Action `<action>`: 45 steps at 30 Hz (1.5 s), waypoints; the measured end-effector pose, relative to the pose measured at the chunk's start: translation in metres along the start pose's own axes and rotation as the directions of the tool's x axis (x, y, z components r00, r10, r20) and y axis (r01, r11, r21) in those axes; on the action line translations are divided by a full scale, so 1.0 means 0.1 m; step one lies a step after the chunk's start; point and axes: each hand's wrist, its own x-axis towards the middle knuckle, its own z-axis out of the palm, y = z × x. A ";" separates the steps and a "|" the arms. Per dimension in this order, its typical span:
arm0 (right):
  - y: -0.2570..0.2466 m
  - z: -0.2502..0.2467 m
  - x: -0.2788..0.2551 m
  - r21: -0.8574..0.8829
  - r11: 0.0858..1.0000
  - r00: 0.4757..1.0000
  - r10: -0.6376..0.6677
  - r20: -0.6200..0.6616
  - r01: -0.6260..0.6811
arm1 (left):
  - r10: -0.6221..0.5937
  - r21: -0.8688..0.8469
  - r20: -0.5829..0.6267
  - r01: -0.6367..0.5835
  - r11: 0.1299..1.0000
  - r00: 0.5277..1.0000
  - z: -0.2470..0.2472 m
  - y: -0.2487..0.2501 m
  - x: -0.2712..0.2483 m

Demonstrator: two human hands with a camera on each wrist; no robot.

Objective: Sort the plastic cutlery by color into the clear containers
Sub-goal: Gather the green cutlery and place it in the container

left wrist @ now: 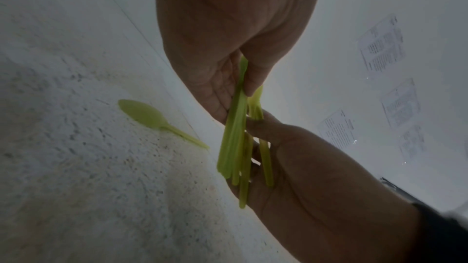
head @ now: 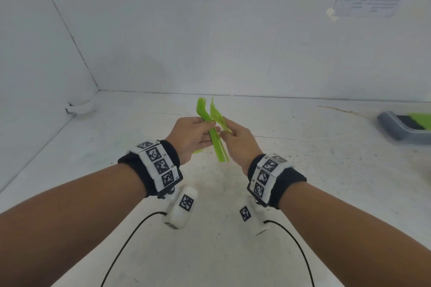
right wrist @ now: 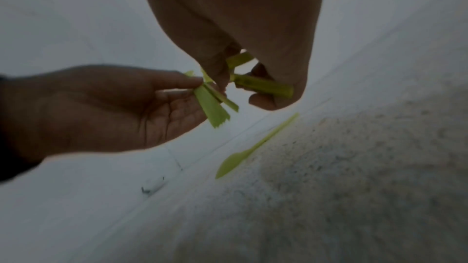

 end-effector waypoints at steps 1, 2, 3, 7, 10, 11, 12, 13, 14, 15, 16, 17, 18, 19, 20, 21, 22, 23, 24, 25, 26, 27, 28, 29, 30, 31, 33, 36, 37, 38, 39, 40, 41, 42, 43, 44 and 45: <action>0.02 0.04 0.00 -0.052 0.998 0.999 -0.016 0.041 0.018 | 0.007 0.026 -0.022 -0.006 1.000 1.000 0.00 -0.01 0.00; 0.04 0.08 0.00 -0.077 0.997 0.998 -0.023 0.065 0.028 | 0.016 0.054 -0.045 -0.013 0.998 0.999 0.01 -0.03 0.00; 0.06 0.11 0.01 -0.086 0.996 0.996 -0.027 0.085 0.034 | 0.025 0.073 -0.062 -0.021 0.997 0.998 0.00 -0.04 0.01; 0.04 0.08 -0.02 -0.079 0.994 0.982 -0.060 0.179 0.075 | 0.043 0.033 -0.033 -0.042 0.999 0.999 -0.06 -0.06 0.00; 0.02 0.05 -0.01 -0.103 0.990 0.967 -0.065 0.248 0.093 | 0.054 0.011 -0.035 -0.054 0.998 0.998 -0.11 -0.07 -0.01; 0.03 0.06 0.00 -0.116 0.989 0.963 -0.059 0.261 0.092 | 0.061 0.013 -0.045 -0.060 0.998 0.997 -0.12 -0.07 -0.01; 0.04 0.08 0.01 -0.124 0.988 0.962 -0.053 0.266 0.089 | 0.069 0.019 -0.052 -0.068 0.998 0.996 -0.11 -0.07 -0.01; 0.05 0.10 0.03 -0.131 0.988 0.964 -0.039 0.264 0.076 | 0.074 0.023 -0.052 -0.073 0.997 0.996 -0.10 -0.07 -0.01; 0.06 0.12 0.04 -0.133 0.989 0.965 -0.026 0.259 0.062 | 0.076 0.023 -0.042 -0.075 0.997 0.996 -0.09 -0.07 -0.01; 0.06 0.13 0.03 -0.124 0.991 0.965 -0.014 0.261 0.047 | 0.077 0.015 -0.025 -0.076 0.997 0.997 -0.08 -0.07 -0.02; 0.06 0.13 0.03 -0.114 0.992 0.963 -0.013 0.268 0.046 | 0.077 0.000 -0.014 -0.077 0.997 0.997 -0.08 -0.07 -0.02; 0.04 0.13 0.02 -0.106 0.993 0.961 -0.017 0.276 0.048 | 0.078 -0.021 -0.015 -0.079 0.997 0.997 -0.08 -0.07 -0.02; 0.02 0.12 0.02 -0.098 0.994 0.961 -0.016 0.278 0.045 | 0.077 -0.044 -0.026 -0.078 0.996 0.997 -0.09 -0.07 -0.02; -0.01 0.12 0.01 -0.092 0.995 0.961 -0.011 0.275 0.038 | 0.072 -0.073 -0.032 -0.074 0.995 0.997 -0.10 -0.06 -0.02; -0.02 0.11 0.00 -0.082 0.996 0.965 -0.017 0.263 0.040 | 0.065 -0.108 -0.024 -0.068 0.992 0.998 -0.11 -0.05 -0.02; -0.03 0.10 -0.01 -0.062 0.997 0.969 -0.035 0.244 0.052 | 0.057 -0.151 -0.007 -0.058 0.987 0.998 -0.12 -0.04 -0.02; -0.04 0.08 -0.03 -0.035 0.997 0.975 -0.062 0.213 0.071 | 0.049 -0.193 0.005 -0.047 0.980 0.999 -0.13 -0.02 -0.02; -0.05 0.06 -0.04 -0.008 0.996 0.982 -0.090 0.166 0.093 | 0.042 -0.222 0.004 -0.040 0.974 0.999 -0.14 0.00 -0.02; -0.05 0.04 -0.05 0.014 0.993 0.986 -0.115 0.117 0.114 | 0.036 -0.235 -0.002 -0.035 0.971 0.999 -0.16 0.02 -0.02; -0.05 0.03 -0.04 0.024 0.992 0.987 -0.129 0.091 0.127 | 0.028 -0.240 -0.004 -0.028 0.970 1.000 -0.18 0.02 -0.02; -0.05 0.03 -0.03 0.014 0.991 0.986 -0.135 0.101 0.134 | 0.020 -0.245 0.006 -0.018 0.969 1.000 -0.19 0.03 -0.02; -0.06 0.04 -0.03 -0.010 0.990 0.981 -0.135 0.141 0.137 | 0.014 -0.254 0.023 -0.008 0.967 1.000 -0.19 0.02 -0.02; -0.06 0.06 -0.02 -0.039 0.989 0.972 -0.134 0.192 0.144 | 0.011 -0.266 0.037 -0.001 0.964 0.999 -0.19 0.02 -0.02; -0.07 0.09 -0.02 -0.063 0.987 0.964 -0.130 0.233 0.148 | 0.009 -0.281 0.039 0.003 0.960 0.999 -0.19 0.02 -0.02; -0.08 0.11 -0.02 -0.073 0.986 0.958 -0.128 0.258 0.152 | 0.005 -0.298 0.031 0.005 0.954 0.999 -0.19 0.01 -0.01; -0.09 0.13 -0.02 -0.075 0.986 0.955 -0.125 0.268 0.150 | 0.002 -0.313 0.024 0.006 0.950 1.000 -0.19 0.01 0.00; -0.10 0.15 -0.01 -0.049 0.989 0.957 -0.122 0.264 0.140 | -0.002 -0.329 0.033 0.013 0.944 0.999 -0.20 0.02 0.00; -0.07 0.18 0.01 0.015 0.992 0.972 -0.124 0.201 0.123 | 0.001 -0.335 0.068 0.022 0.942 0.998 -0.21 0.05 -0.01; -0.07 0.20 0.01 0.025 0.991 0.975 -0.132 0.181 0.129 | 0.005 -0.332 0.070 0.019 0.943 0.998 -0.22 0.06 -0.01; -0.08 0.21 0.01 0.031 0.990 0.976 -0.139 0.170 0.136 | 0.009 -0.329 0.067 0.014 0.944 0.998 -0.22 0.07 -0.01; -0.10 0.21 0.00 0.023 0.989 0.974 -0.151 0.166 0.149 | 0.014 -0.330 0.064 0.008 0.944 0.998 -0.23 0.08 -0.01; -0.12 0.22 -0.01 -0.006 0.985 0.972 -0.166 0.164 0.170 | 0.019 -0.334 0.065 0.004 0.942 0.998 -0.23 0.10 0.00; -0.14 0.22 -0.01 -0.044 0.980 0.971 -0.184 0.155 0.193 | 0.024 -0.341 0.067 0.000 0.940 0.997 -0.24 0.10 0.00; -0.15 0.22 -0.01 -0.068 0.976 0.971 -0.198 0.135 0.208 | 0.028 -0.346 0.066 -0.004 0.938 0.997 -0.25 0.11 0.00; -0.15 0.21 0.00 -0.071 0.976 0.975 -0.198 0.104 0.206 | 0.030 -0.348 0.060 -0.008 0.937 0.998 -0.25 0.12 0.00; -0.16 0.22 0.01 -0.050 0.981 0.980 -0.186 0.070 0.190 | 0.031 -0.347 0.048 -0.012 0.938 0.998 -0.27 0.12 0.01; -0.16 0.22 0.01 -0.014 0.985 0.985 -0.169 0.044 0.170 | 0.031 -0.343 0.035 -0.017 0.939 0.999 -0.28 0.12 0.02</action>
